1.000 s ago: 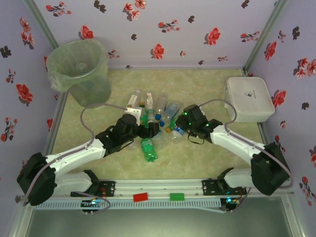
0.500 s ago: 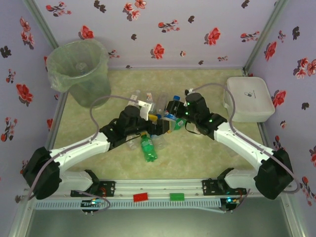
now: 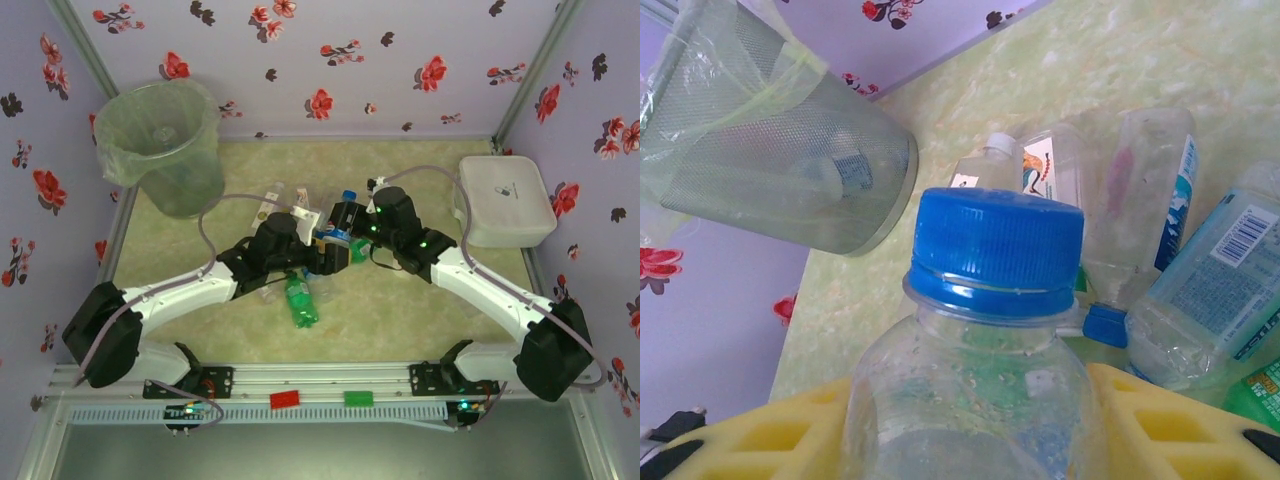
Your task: Put the plastic bottles in the bin
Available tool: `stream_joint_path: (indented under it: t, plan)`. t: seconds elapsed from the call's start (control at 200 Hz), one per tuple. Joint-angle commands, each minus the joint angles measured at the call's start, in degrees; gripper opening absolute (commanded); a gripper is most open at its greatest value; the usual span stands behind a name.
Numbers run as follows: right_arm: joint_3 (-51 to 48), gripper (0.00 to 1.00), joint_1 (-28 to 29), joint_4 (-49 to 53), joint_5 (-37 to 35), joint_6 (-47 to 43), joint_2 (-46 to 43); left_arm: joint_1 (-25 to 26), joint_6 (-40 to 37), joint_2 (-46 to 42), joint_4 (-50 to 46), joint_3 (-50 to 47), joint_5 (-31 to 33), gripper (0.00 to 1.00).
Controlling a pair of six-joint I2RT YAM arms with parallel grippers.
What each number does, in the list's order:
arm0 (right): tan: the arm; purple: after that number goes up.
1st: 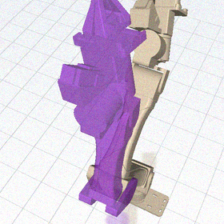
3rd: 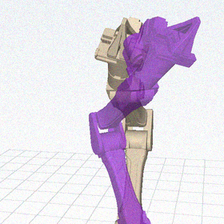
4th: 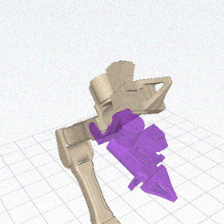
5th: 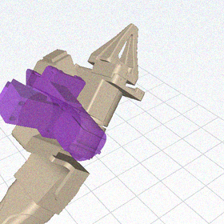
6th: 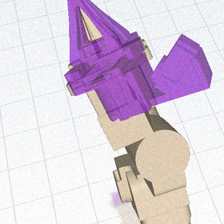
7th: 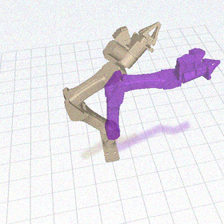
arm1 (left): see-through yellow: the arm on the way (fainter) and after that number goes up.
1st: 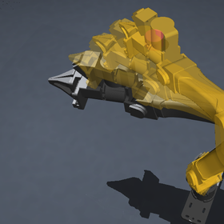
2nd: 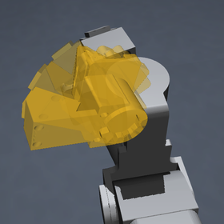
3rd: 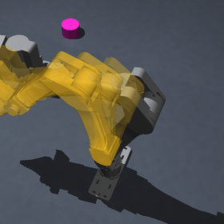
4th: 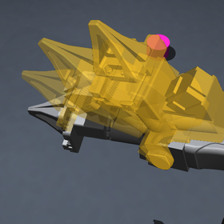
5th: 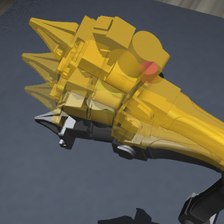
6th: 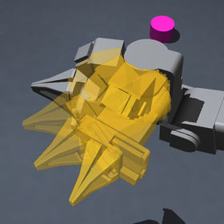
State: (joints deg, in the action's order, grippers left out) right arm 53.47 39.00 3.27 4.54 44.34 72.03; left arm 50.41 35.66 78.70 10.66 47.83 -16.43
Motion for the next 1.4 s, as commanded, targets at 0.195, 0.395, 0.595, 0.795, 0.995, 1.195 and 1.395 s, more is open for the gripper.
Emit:
stream_joint_path:
  t: [0.195, 0.395, 0.595, 0.795, 0.995, 1.195, 1.395]
  plan:
    - [3.51, 0.63, 0.46, 0.75, -0.26, -1.4, -0.1, 0.39, -0.4, 0.08, 1.73, 1.56, 0.09, 0.51]
    - [9.66, 0.99, -0.26, 7.97, -4.12, -6.48, -0.75, 0.3, -2.45, -0.59, -2.12, 3.67, 1.9, 0.45]
    - [9.97, 1.0, -4.76, 10.69, -10.27, -10.44, -4.7, -3.57, -7.12, -2.59, -10.67, 8.52, 2.63, 0.38]
    - [6.71, 1.0, -11.62, 10.03, -10.04, -8.29, -7.44, -13.22, -14.65, -4.34, -24.05, 18.34, 3.72, 0.27]
    - [3.87, 1.0, -13.53, 11.36, -10.95, -7.26, -7.26, -24.03, -23.55, -2.21, -35.38, 34.68, 6.14, 0.14]
    - [-0.24, 1.0, -14.39, 12.02, -11.31, -3.74, -6.51, -35.42, -30.0, 5.17, -45.53, 52.42, 9.44, 0.03]
    - [-1.62, 1.0, -14.31, 13.22, -8.17, -0.65, -2.87, -47.13, -28.59, 10.55, -46.47, 58.87, 14.27, 0.04]
